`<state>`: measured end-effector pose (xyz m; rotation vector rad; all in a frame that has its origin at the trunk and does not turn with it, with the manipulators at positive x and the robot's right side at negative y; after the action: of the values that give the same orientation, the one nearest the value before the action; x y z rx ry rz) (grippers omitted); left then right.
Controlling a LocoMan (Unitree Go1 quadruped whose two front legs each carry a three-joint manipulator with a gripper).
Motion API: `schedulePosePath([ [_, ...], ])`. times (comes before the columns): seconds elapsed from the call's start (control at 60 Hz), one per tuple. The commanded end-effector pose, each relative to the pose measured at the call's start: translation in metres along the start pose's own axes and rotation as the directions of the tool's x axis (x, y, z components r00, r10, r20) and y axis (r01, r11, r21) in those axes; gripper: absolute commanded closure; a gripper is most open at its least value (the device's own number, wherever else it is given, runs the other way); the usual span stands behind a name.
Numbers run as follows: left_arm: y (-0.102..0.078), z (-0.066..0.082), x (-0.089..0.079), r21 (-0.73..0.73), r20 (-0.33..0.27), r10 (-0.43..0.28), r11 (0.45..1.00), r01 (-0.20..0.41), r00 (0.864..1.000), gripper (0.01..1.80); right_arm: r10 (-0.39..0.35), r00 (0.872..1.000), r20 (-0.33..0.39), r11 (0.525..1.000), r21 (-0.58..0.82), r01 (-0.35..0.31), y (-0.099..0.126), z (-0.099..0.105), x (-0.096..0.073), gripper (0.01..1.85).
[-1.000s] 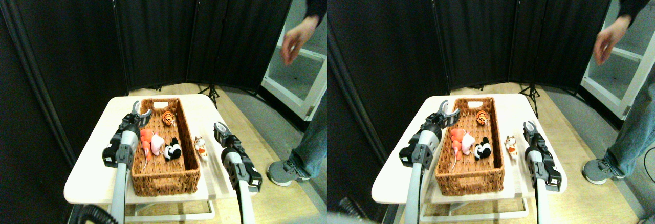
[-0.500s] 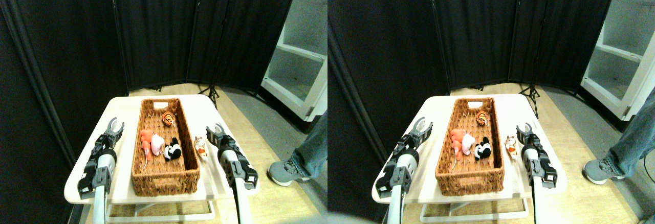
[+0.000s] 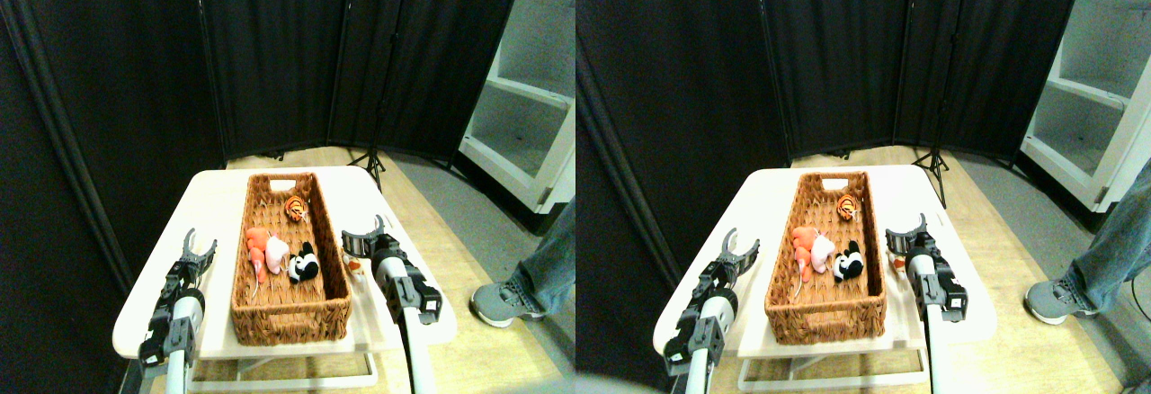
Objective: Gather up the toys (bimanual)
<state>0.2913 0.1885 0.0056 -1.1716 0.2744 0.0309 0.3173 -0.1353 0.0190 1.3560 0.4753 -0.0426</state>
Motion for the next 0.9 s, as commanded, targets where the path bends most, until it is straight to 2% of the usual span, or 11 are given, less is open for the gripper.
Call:
schedulePosePath([
  [0.017,-0.003,-0.002,0.005,0.006,-0.008,-0.03,1.0,0.03,1.0,1.46,0.0,0.999,-0.051,1.0,0.03,0.002,0.002,-0.003,0.005,1.2],
  [0.117,-0.001,-0.002,0.008,0.012,-0.013,-0.035,0.999,0.035,0.999,1.47,-0.006,0.997,-0.073,1.0,0.024,0.008,-0.003,-0.007,0.007,1.17],
  [0.233,-0.001,-0.003,0.011,-0.005,-0.019,-0.035,0.999,0.035,0.999,1.48,-0.018,0.997,-0.073,1.0,0.018,0.019,-0.007,-0.01,0.006,1.04],
  [0.35,-0.003,-0.003,0.014,-0.015,-0.03,-0.046,0.999,0.046,0.998,1.46,-0.02,0.996,-0.083,0.995,0.098,0.028,-0.021,-0.009,0.011,1.16],
  [0.4,-0.003,-0.002,0.015,-0.01,-0.028,-0.049,0.999,0.049,0.998,1.45,-0.042,0.996,-0.073,0.994,0.095,0.049,-0.028,-0.008,0.013,1.14],
  [0.55,-0.006,-0.002,0.016,-0.004,-0.032,-0.051,0.999,0.05,0.998,1.45,-0.047,0.994,-0.095,0.993,0.107,0.057,-0.042,-0.009,0.019,1.22],
  [0.667,-0.008,-0.003,0.016,-0.003,-0.037,-0.055,0.999,0.055,0.998,1.45,-0.076,0.994,-0.072,0.989,0.12,0.085,-0.052,-0.01,0.02,1.12],
  [0.75,-0.007,-0.003,0.018,-0.015,-0.032,-0.053,0.999,0.052,0.998,1.45,-0.092,0.993,-0.068,0.982,0.16,0.102,-0.059,-0.011,0.022,1.21],
  [0.833,-0.007,-0.003,0.019,-0.012,-0.03,-0.052,0.999,0.052,0.998,1.43,-0.101,0.994,-0.048,0.982,0.155,0.107,-0.06,-0.011,0.021,1.2],
  [0.883,-0.007,-0.002,0.019,-0.012,-0.028,-0.05,0.999,0.05,0.998,1.43,-0.096,0.995,-0.009,0.987,0.13,0.096,-0.057,-0.011,0.018,1.37],
  [0.9,-0.007,-0.002,0.019,-0.015,-0.027,-0.048,0.999,0.047,0.999,1.42,-0.094,0.995,0.025,0.991,0.101,0.091,-0.055,-0.012,0.017,1.46],
])
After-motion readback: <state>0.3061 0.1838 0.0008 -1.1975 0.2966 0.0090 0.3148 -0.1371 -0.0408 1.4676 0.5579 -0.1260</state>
